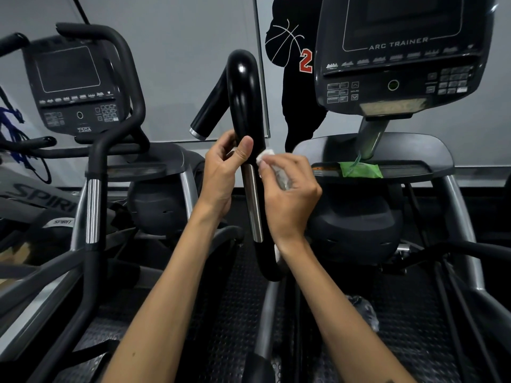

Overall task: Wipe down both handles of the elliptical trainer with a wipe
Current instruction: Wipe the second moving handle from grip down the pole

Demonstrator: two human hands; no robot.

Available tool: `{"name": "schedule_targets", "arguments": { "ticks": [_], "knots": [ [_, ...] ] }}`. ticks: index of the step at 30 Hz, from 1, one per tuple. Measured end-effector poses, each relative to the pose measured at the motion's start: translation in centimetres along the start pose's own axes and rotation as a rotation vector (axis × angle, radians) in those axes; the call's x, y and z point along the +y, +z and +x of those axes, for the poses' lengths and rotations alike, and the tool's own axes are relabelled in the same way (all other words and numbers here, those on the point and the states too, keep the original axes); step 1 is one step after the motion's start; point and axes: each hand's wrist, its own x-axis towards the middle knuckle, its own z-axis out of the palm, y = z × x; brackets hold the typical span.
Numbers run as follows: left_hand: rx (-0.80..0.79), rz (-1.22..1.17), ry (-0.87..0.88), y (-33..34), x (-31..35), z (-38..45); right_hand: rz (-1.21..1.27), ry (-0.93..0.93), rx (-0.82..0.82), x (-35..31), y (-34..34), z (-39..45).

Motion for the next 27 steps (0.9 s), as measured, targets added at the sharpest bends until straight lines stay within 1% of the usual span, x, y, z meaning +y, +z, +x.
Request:
{"name": "schedule_targets", "arguments": {
  "ticks": [3,5,7,10,11,14,15,18,19,21,23,25,27],
  "knots": [
    [-0.01,-0.015,-0.019,-0.1,-0.2,0.1,-0.029,-0.061,-0.036,-0.5,0.2,-0.6],
    [-0.004,-0.011,-0.014,-0.2,-0.2,0.1,-0.034,-0.054,-0.078,0.0,-0.5,-1.4],
    [-0.001,-0.002,-0.006,-0.1,-0.1,0.0,-0.009,0.022,-0.082,0.5,-0.7,-0.6],
    [-0.012,0.008,-0.002,-0.1,-0.1,-0.1,0.085,0.194,-0.063,0.3,0.3,1.6],
    [-0.013,0.009,-0.002,-0.1,-0.2,0.0,0.113,0.221,-0.072,0.2,0.5,1.7],
    [-0.005,0.008,-0.002,0.0,-0.1,0.0,0.115,0.208,-0.112,0.1,-0.2,0.0],
    [-0.001,0.009,0.001,0.0,-0.1,-0.1,0.143,0.235,-0.127,0.4,-0.6,-0.3],
    [-0.001,0.015,0.006,0.2,0.1,-0.3,0.278,0.438,-0.162,1.0,-0.2,1.5],
    [-0.005,0.021,0.006,0.2,0.1,-0.3,0.308,0.476,-0.171,1.1,0.1,2.2],
    [-0.013,0.039,0.01,0.1,0.1,-0.3,0.354,0.506,-0.161,0.6,0.3,2.5],
    [-0.017,0.044,0.016,0.0,0.1,-0.2,0.388,0.489,-0.148,0.4,-0.3,1.5],
    [-0.01,0.041,0.018,0.1,0.2,-0.2,0.388,0.495,-0.183,0.6,-0.8,0.7],
    [-0.003,0.038,0.014,0.2,0.1,-0.3,0.358,0.56,-0.227,1.2,-0.3,1.8]
  ]
}}
